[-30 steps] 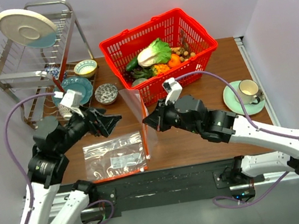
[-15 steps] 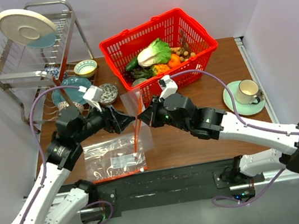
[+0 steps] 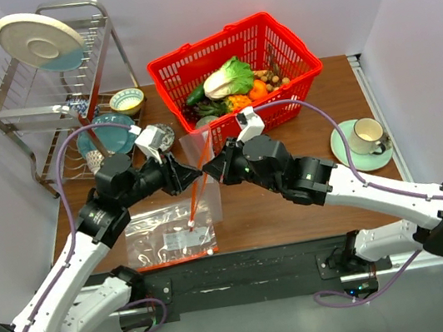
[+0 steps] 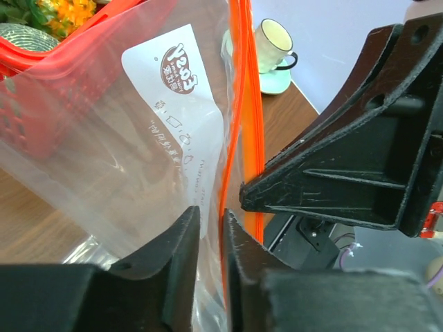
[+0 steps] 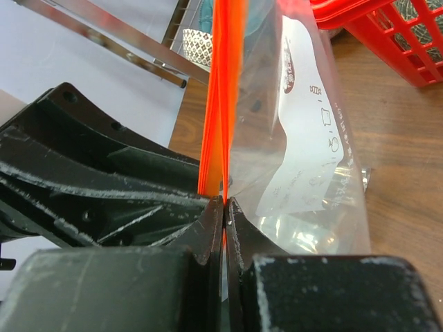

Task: Place the food in the zip-top bag and seal the zipper
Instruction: Open the zipper of the food storage bag.

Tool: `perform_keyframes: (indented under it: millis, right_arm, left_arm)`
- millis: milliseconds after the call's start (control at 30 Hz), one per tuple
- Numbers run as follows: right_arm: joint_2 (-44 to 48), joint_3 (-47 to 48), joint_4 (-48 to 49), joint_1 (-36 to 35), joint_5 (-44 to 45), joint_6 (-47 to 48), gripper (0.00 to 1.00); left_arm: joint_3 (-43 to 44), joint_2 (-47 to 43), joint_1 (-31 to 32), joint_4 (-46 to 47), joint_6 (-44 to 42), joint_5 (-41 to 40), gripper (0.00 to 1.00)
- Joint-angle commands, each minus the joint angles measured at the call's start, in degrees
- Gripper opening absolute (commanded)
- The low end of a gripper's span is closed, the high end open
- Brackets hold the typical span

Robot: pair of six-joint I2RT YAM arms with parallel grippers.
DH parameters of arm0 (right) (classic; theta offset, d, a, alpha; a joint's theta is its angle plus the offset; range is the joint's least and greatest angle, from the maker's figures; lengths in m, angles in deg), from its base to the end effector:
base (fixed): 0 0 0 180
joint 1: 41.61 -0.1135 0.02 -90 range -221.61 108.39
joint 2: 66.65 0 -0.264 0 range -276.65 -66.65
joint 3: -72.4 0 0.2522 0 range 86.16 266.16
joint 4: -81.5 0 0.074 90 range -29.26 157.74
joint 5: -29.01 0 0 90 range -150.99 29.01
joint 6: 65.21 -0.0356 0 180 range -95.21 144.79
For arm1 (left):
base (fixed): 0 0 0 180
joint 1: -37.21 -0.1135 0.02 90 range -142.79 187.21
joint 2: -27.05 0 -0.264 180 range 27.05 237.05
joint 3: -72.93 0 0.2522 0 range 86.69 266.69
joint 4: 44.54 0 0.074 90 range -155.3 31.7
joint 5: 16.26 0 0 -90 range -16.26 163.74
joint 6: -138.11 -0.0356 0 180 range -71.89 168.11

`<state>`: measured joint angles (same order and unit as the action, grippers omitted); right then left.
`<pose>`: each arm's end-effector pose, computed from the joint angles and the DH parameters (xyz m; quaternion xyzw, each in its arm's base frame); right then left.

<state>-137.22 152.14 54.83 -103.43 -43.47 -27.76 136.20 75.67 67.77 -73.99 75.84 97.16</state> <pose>0.1436 0.2454 0.3702 0.0254 0.8017 0.4246 0.4199 0.1587 -0.1101 0.3481 0.1430 0.7725 -0.4314 0.4435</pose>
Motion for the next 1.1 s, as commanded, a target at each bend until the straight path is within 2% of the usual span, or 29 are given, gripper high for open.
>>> perform_keyframes:
  millis: [0, 33, 100, 133, 200, 367, 400, 500, 600, 700, 733, 867, 1067]
  right_arm:
    - [-0.01, 2.49, 1.04, 0.04, 1.38, -1.06, 0.0]
    - [-0.01, 2.49, 1.13, 0.12, 1.38, -0.88, 0.0]
    - [-0.19, 2.75, 1.13, 0.04, 1.29, -0.8, 0.0]
    - [-0.19, 2.93, 1.13, 0.12, 1.2, -0.62, 0.0]
    - [-0.54, 3.28, 0.87, 0.12, 1.12, 0.34, 0.0]
    - [-2.99, 4.42, 2.53, 0.12, -1.86, 2.45, 0.0]
    - [-5.09, 4.77, 3.41, 0.12, -4.48, 2.63, 0.0]
    - [-10.62, 8.02, 6.39, 0.12, -9.67, 2.81, 0.0]
    - [-14.59, 11.36, 7.37, 0.3, -13.11, 3.34, 0.0]
    - [-17.85, 12.07, 8.85, 2.22, -17.34, 2.37, 0.0]
    - [-18.37, 10.68, 9.73, 2.84, -20.82, 1.67, 0.0]
    - [-18.99, 5.75, 12.73, 6.1, -24.89, 0.25, 0.0]
    - [-20.31, 0.92, 10.18, 6.45, -23.94, 4.47, 0.0]
  left_arm:
    - [1.9, 0.51, 0.46, 1.53, -1.97, -0.83, 0.19]
    - [2.16, 0.68, 0.46, 1.27, -2.06, -0.92, 0.16]
    - [2.6, 0.86, 0.46, 0.48, -2.76, -1.62, 0.01]
    - [3.56, 0.86, 0.46, -0.31, -3.11, -2.58, 0.0]
    - [5.32, 0.69, 0.46, -4.52, -4.69, -6.87, 0.0]
    - [18.84, 2.52, 0.37, -21.18, -9.61, -17.95, 0.0]
    - [23.39, 3.05, 0.46, -23.75, -10.14, -20.75, 0.0]
    - [29.82, 4.81, 0.46, -32.46, -10.68, -26.2, 0.0]
    - [32.56, 5.87, 0.46, -38.62, -10.06, -31.39, 0.0]
    - [32.93, 6.48, 0.46, -42.06, -9.36, -36.14, 0.0]
    - [32.84, 6.75, 0.46, -42.5, -9.36, -36.86, 0.0]
    - [30.21, 7.89, 0.46, -41.81, -9.44, -37.75, 0.0]
    - [13.97, 4.91, 0.46, -30.65, -7.52, -34.41, 0.0]
